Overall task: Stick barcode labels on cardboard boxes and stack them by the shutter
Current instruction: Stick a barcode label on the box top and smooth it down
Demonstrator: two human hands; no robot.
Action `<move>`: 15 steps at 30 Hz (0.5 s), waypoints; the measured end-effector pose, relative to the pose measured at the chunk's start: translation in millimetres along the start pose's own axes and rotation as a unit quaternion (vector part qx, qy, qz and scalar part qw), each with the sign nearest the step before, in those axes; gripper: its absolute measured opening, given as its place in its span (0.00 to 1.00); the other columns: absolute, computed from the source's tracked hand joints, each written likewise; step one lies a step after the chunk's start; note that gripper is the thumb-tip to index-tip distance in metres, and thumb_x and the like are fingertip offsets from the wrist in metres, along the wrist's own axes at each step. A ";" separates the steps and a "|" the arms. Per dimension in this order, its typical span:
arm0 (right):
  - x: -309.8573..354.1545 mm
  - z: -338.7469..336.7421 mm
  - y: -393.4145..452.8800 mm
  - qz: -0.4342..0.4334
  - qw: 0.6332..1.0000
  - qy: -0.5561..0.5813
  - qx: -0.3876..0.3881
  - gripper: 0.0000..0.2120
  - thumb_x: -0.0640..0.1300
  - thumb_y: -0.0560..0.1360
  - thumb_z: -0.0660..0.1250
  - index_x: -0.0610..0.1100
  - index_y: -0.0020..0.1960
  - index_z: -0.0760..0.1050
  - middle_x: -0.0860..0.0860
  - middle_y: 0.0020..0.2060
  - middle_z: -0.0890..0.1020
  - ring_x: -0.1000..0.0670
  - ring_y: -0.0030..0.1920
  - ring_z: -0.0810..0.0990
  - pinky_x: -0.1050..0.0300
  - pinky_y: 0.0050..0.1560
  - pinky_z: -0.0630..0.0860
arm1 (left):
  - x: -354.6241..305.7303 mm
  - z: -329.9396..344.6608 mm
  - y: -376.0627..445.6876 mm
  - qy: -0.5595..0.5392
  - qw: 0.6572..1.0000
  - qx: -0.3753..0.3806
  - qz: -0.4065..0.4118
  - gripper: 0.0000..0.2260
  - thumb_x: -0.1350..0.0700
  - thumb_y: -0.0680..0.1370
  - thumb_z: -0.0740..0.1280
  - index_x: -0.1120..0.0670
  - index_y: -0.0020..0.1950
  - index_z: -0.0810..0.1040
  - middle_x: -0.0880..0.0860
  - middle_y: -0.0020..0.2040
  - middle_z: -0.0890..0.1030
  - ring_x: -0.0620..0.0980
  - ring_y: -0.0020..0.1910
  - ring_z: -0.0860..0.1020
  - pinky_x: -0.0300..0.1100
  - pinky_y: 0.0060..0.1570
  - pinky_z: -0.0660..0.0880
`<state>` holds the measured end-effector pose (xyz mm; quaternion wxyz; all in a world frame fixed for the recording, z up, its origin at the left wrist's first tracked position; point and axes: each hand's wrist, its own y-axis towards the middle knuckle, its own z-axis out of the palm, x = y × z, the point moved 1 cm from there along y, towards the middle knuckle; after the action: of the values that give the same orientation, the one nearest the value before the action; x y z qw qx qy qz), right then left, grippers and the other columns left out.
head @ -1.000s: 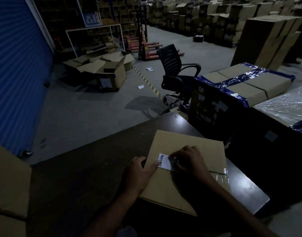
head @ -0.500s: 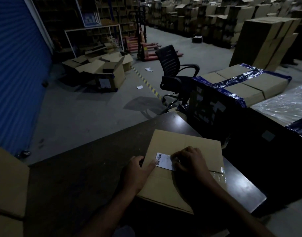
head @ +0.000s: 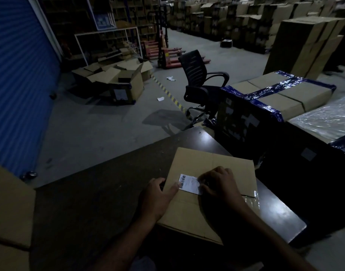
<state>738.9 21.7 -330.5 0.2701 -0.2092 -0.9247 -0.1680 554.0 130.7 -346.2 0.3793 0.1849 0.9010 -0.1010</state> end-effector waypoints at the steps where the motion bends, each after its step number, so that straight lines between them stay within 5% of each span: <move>1: 0.1 -0.5 0.5 0.003 1.000 0.000 0.000 0.09 0.48 0.68 0.73 0.55 0.47 0.81 0.62 0.39 0.68 0.55 0.48 0.62 0.60 0.48 0.60 | -0.5 -0.4 -0.1 0.001 1.000 0.002 -0.002 0.22 0.31 0.72 0.67 0.46 0.53 0.81 0.45 0.49 0.78 0.44 0.46 0.78 0.47 0.50 0.78; 9: -1.6 -2.6 0.3 0.004 1.000 0.009 0.008 0.07 0.46 0.69 0.74 0.53 0.47 0.81 0.63 0.41 0.68 0.55 0.50 0.63 0.61 0.49 0.60 | -2.6 -1.3 -1.0 -0.006 1.000 0.001 -0.011 0.22 0.33 0.72 0.68 0.48 0.55 0.81 0.46 0.50 0.78 0.44 0.47 0.78 0.45 0.50 0.76; 13: -5.9 -2.1 1.5 0.002 1.000 0.006 -0.001 0.08 0.45 0.68 0.74 0.52 0.47 0.82 0.62 0.40 0.69 0.53 0.49 0.66 0.72 0.48 0.59 | -4.8 -3.3 -2.3 -0.012 1.000 0.001 -0.013 0.20 0.33 0.72 0.69 0.47 0.54 0.81 0.45 0.50 0.78 0.45 0.47 0.78 0.45 0.50 0.76; 15: -5.2 -3.3 0.8 -0.004 1.000 0.004 0.001 0.08 0.45 0.68 0.74 0.52 0.47 0.82 0.60 0.41 0.70 0.54 0.49 0.64 0.67 0.46 0.58 | -6.6 -4.1 -3.0 -0.013 1.000 0.007 -0.017 0.20 0.33 0.72 0.69 0.45 0.55 0.80 0.44 0.50 0.77 0.44 0.48 0.77 0.45 0.50 0.76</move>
<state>744.8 19.5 -330.7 0.2736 -0.2047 -0.9246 -0.1686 554.4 127.6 -338.5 0.3880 0.1710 0.8982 -0.1164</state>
